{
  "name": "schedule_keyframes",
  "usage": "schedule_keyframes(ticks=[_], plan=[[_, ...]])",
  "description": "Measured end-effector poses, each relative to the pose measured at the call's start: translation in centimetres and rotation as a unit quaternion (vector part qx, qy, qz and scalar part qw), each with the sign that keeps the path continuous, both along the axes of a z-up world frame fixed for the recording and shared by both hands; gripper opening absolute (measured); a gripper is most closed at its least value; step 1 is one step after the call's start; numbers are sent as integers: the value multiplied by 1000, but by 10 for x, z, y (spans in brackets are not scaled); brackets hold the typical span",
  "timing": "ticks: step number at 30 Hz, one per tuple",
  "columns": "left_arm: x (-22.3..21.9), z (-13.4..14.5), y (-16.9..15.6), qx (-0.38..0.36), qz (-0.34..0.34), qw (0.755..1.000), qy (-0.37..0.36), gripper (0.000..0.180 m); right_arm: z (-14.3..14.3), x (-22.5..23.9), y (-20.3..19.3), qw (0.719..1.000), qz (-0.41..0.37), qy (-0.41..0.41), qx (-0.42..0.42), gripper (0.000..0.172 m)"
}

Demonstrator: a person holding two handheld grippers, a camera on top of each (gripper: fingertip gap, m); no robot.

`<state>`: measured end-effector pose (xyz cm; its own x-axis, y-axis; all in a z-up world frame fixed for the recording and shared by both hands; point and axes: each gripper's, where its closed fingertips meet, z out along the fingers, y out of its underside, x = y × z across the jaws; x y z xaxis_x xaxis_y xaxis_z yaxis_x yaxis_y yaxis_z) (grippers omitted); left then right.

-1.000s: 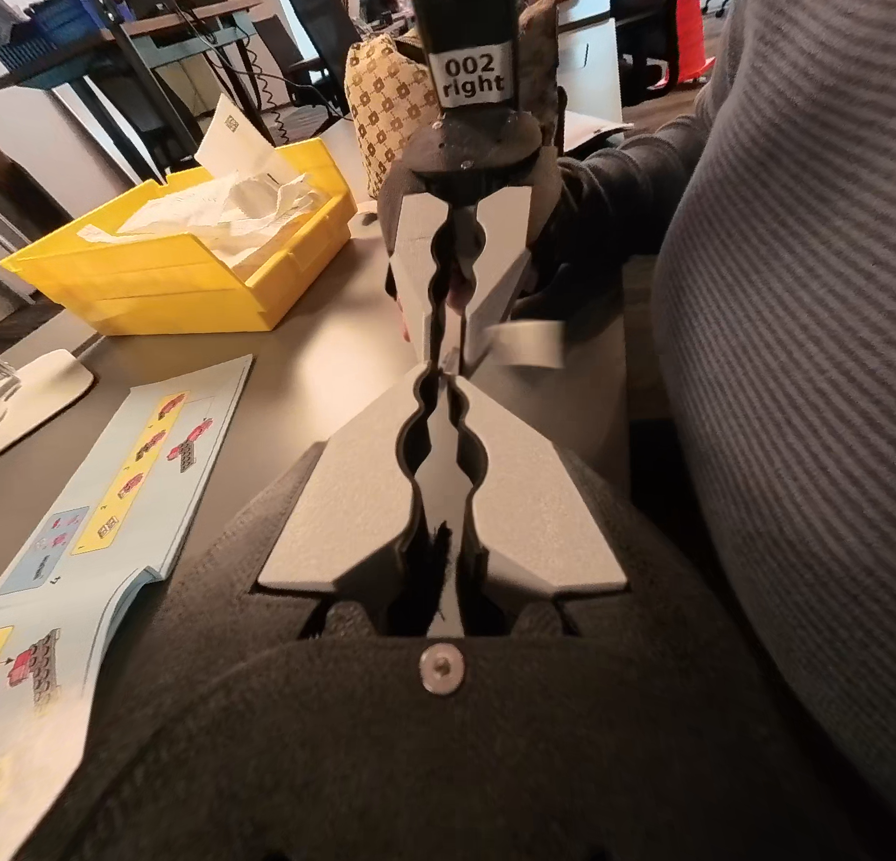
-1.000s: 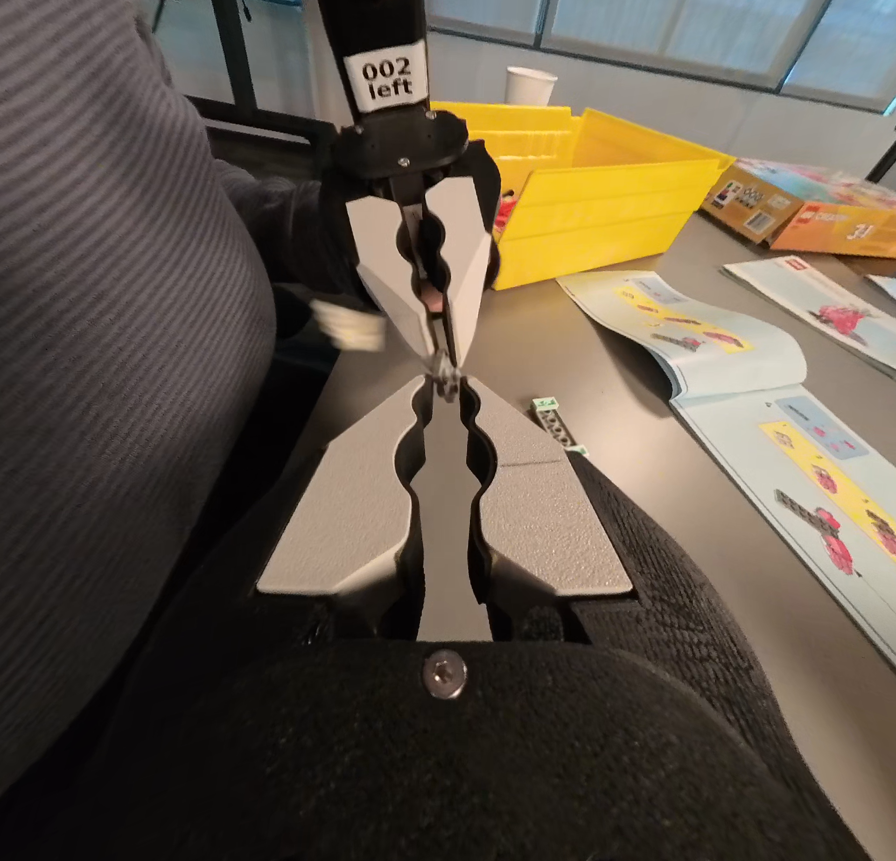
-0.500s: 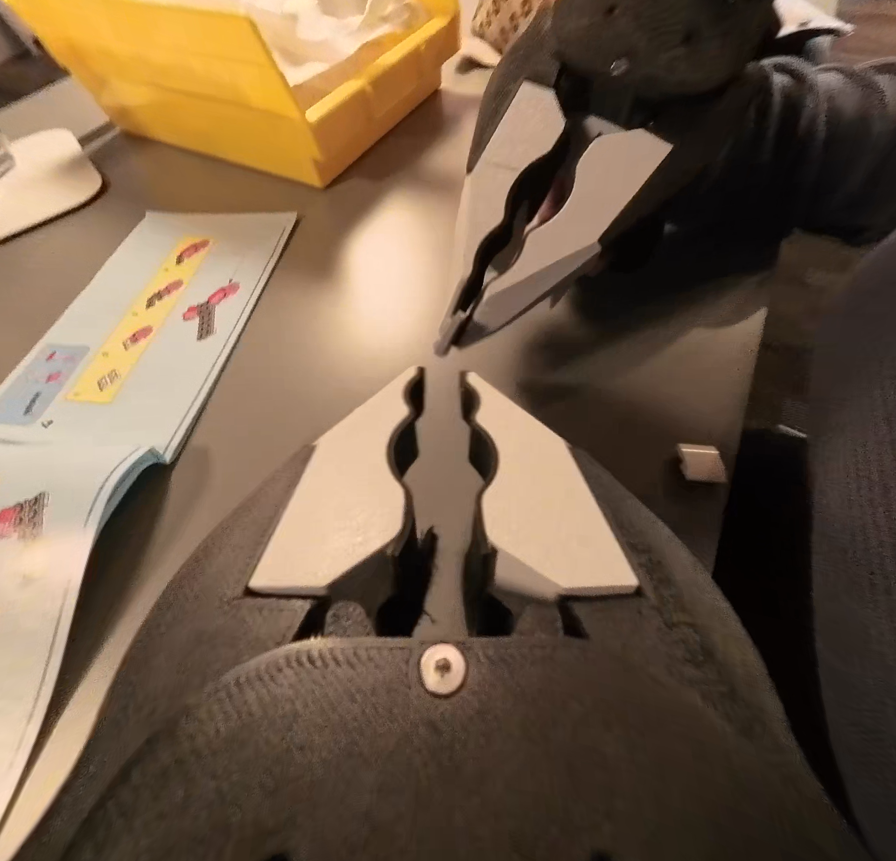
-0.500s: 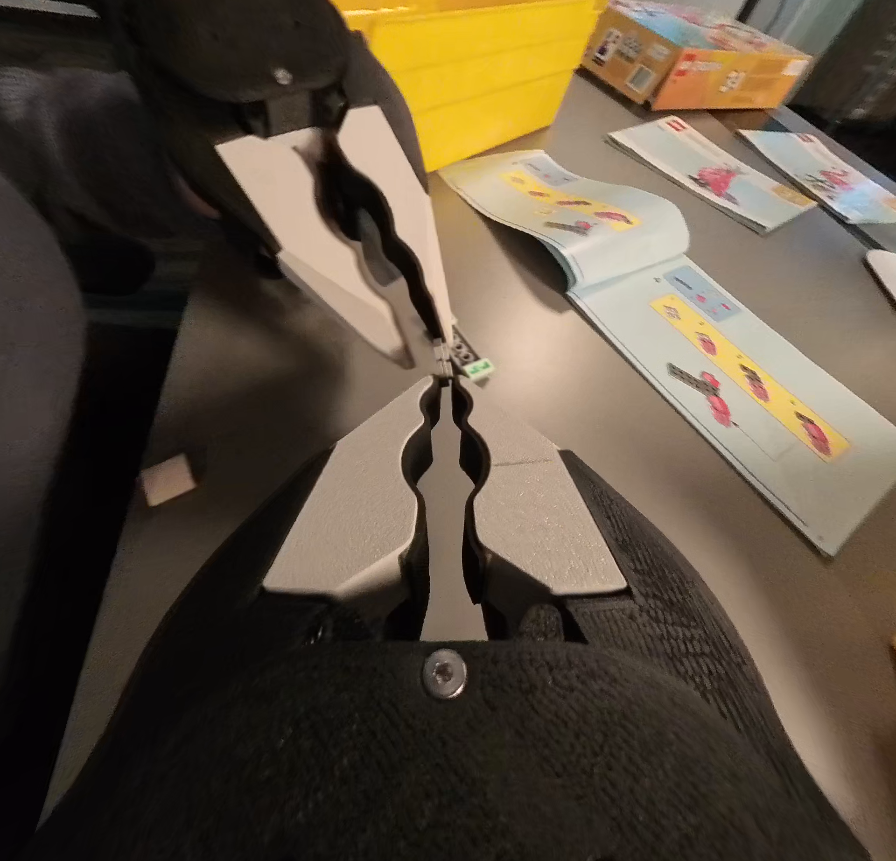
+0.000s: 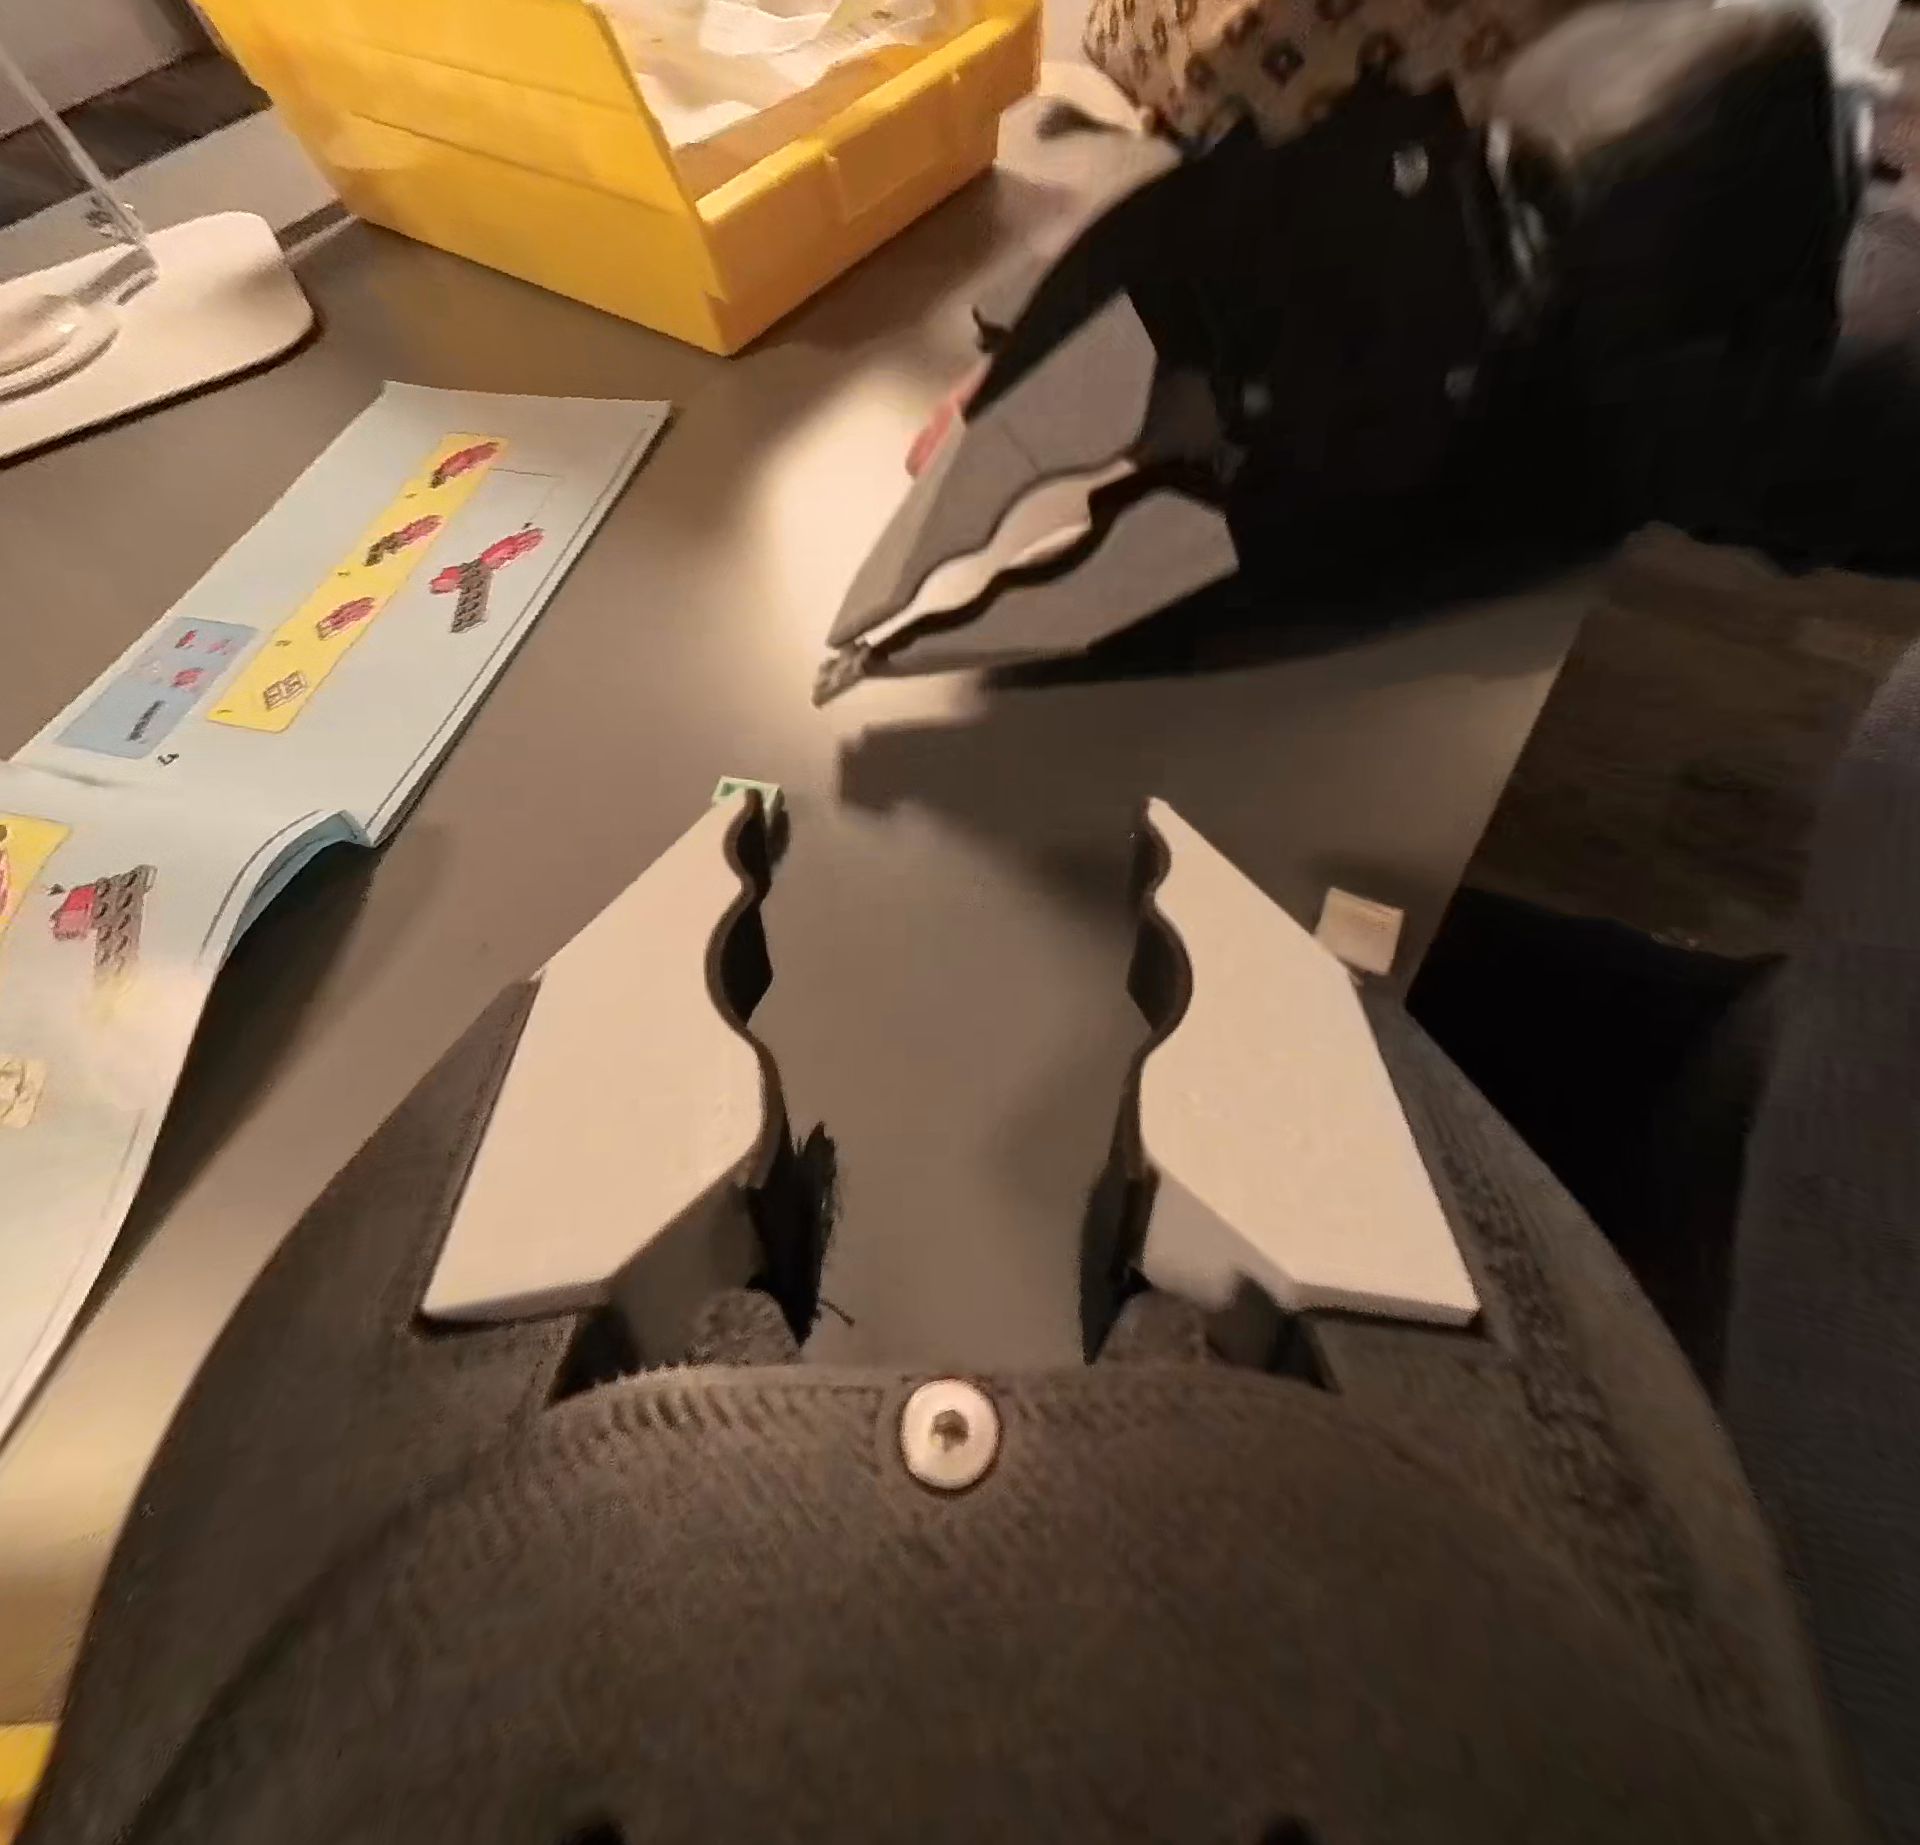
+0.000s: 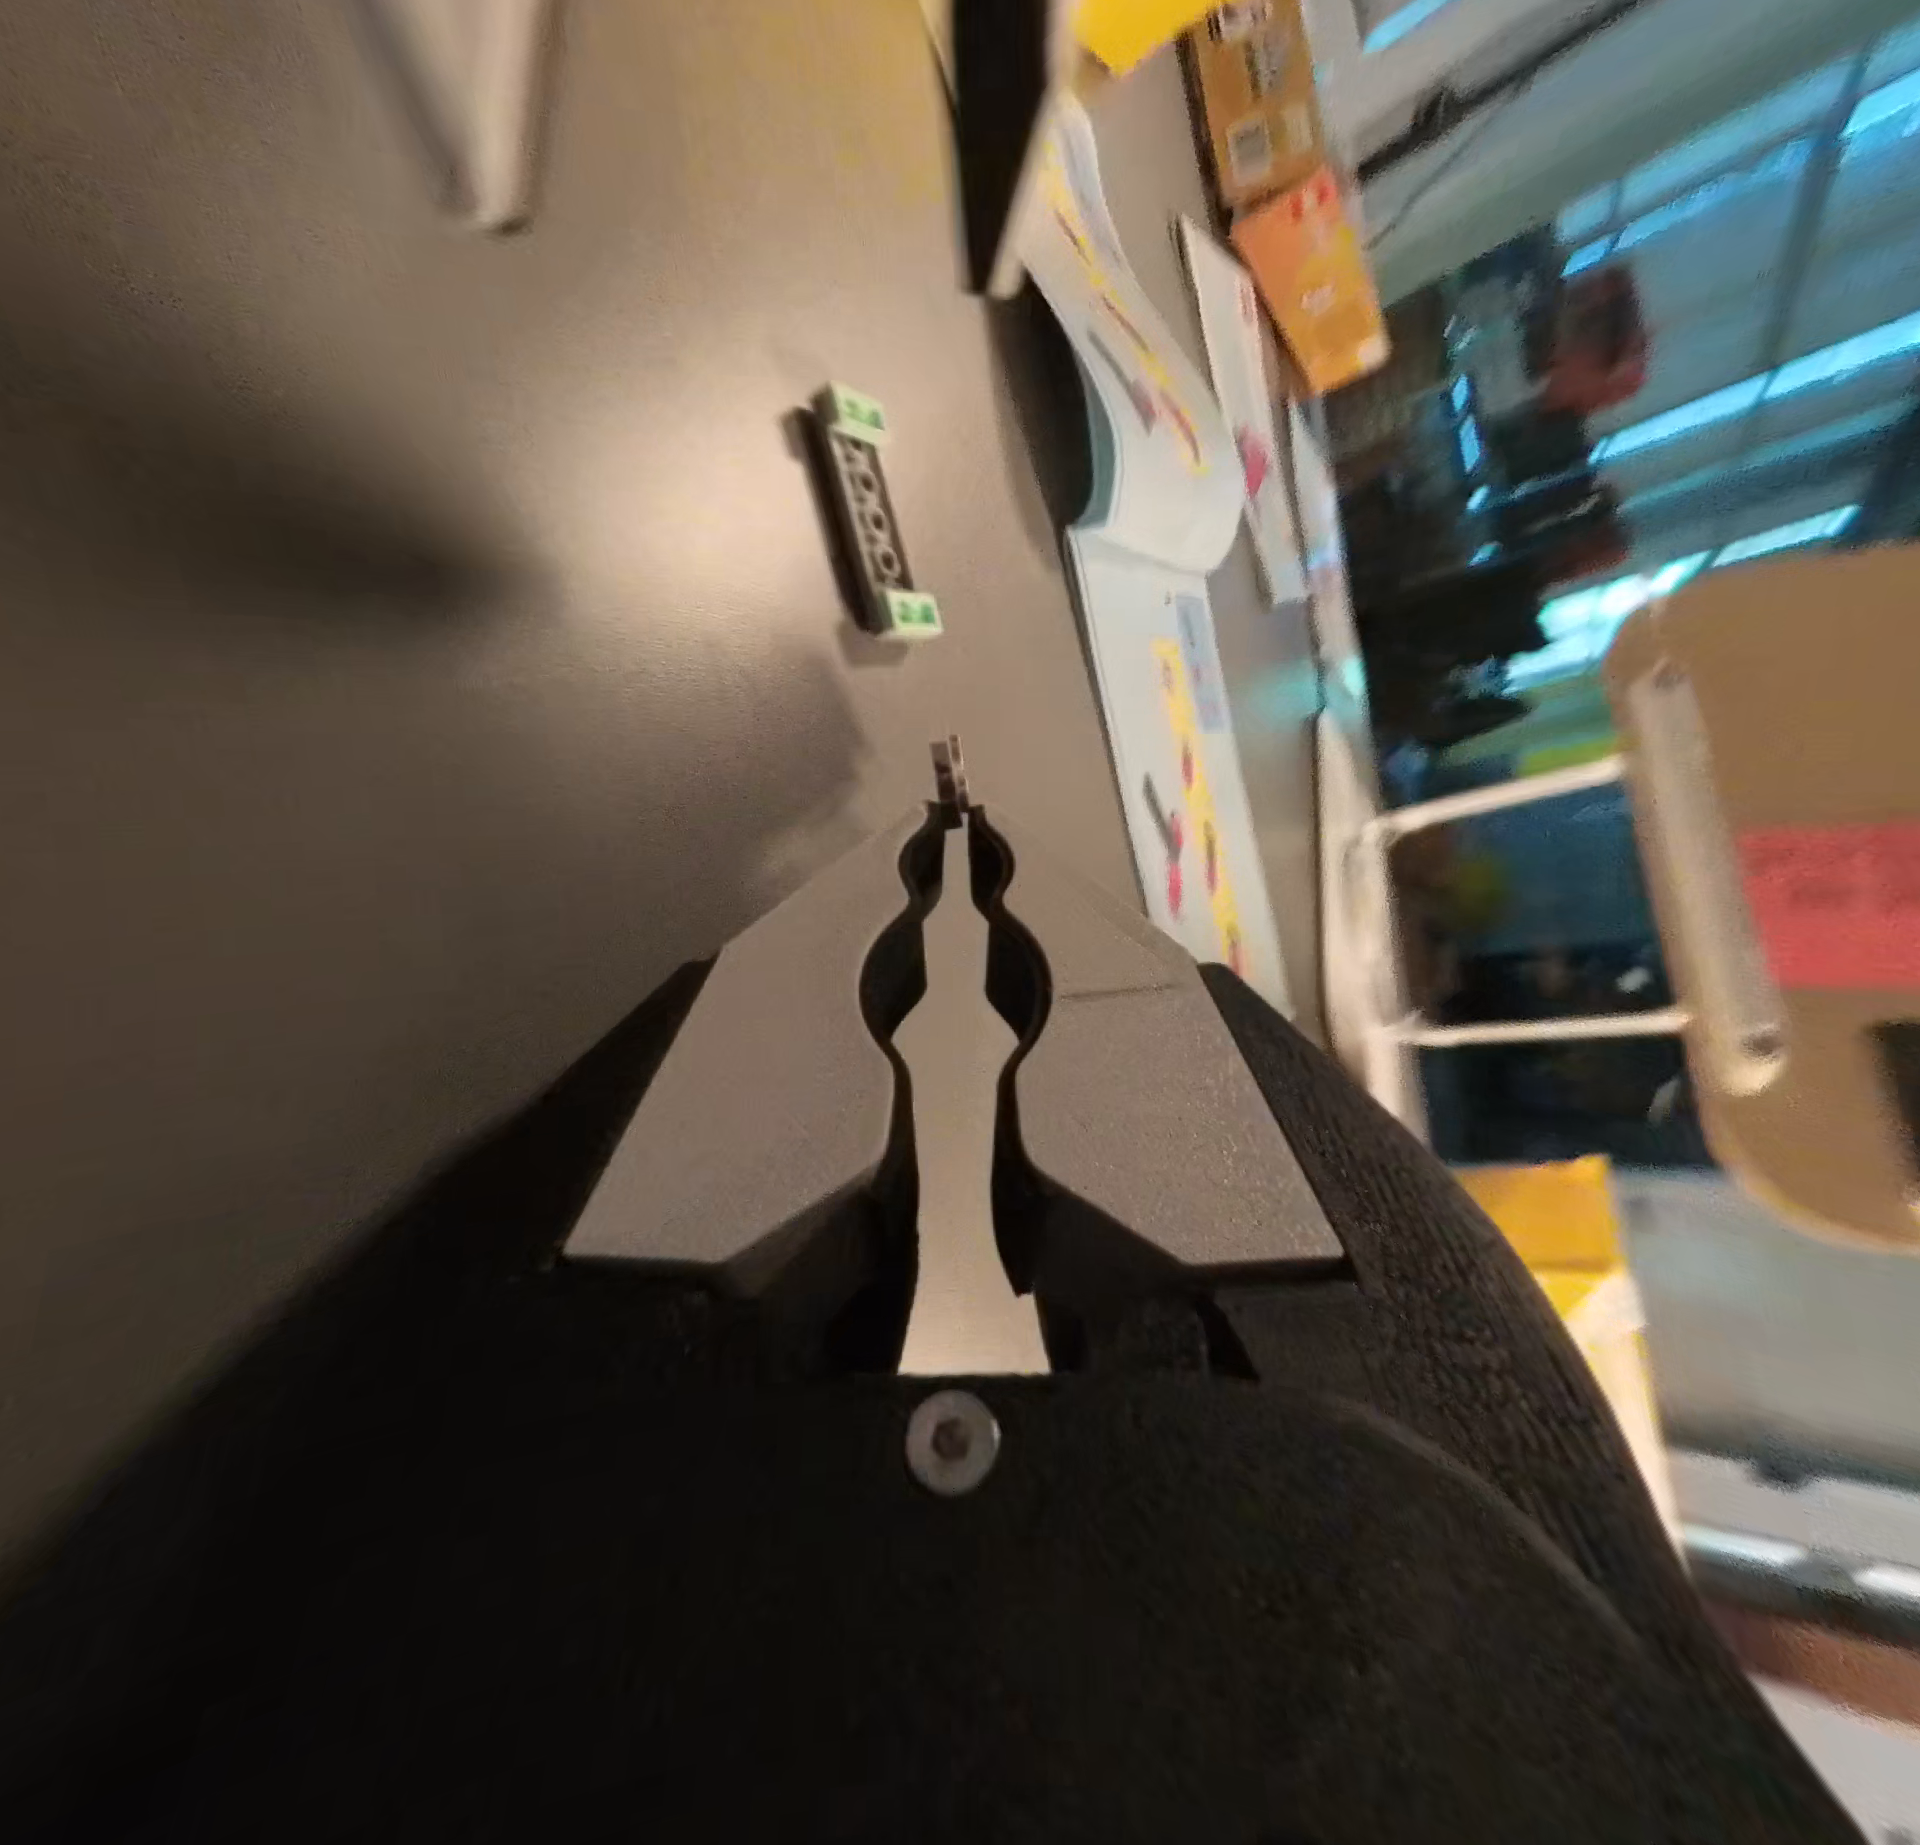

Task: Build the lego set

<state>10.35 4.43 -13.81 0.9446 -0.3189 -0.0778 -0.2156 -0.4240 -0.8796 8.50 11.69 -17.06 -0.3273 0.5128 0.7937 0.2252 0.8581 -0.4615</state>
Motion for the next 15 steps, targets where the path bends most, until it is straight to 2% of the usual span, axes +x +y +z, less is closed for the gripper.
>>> schedule_keyframes(ticks=[4,8,10,15], plan=[[-4,18,-5,41,18,997,-61,70,1,2,-6,1000,17,7,12,5],[-6,30,-14,73,14,989,-126,71,7,7,-2,1000,17,15,-9,23],[-9,36,-21,98,12,985,-141,70,9,10,5,1000,-3,16,-7,30],[-24,42,-37,151,36,975,-160,67,16,20,35,995,-84,45,-19,30]])
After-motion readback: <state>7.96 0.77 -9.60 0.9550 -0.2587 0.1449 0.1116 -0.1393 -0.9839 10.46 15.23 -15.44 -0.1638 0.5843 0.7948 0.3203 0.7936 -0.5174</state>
